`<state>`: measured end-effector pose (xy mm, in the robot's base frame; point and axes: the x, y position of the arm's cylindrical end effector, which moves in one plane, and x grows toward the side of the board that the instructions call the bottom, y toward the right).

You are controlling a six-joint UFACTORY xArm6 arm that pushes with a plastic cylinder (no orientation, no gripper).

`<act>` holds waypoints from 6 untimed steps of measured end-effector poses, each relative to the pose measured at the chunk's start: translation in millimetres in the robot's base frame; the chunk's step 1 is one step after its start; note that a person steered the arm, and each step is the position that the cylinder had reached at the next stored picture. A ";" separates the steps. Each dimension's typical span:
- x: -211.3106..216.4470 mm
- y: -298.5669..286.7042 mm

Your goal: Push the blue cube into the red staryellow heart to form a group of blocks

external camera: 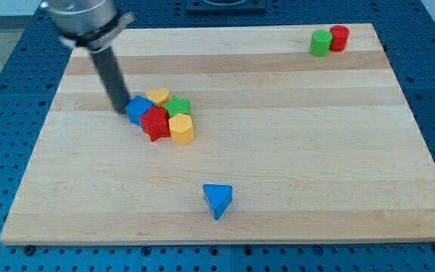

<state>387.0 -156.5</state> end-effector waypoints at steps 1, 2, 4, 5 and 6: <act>-6.9 7.7; -6.1 -1.5; 25.7 -67.4; 49.9 -38.2; 49.8 -35.9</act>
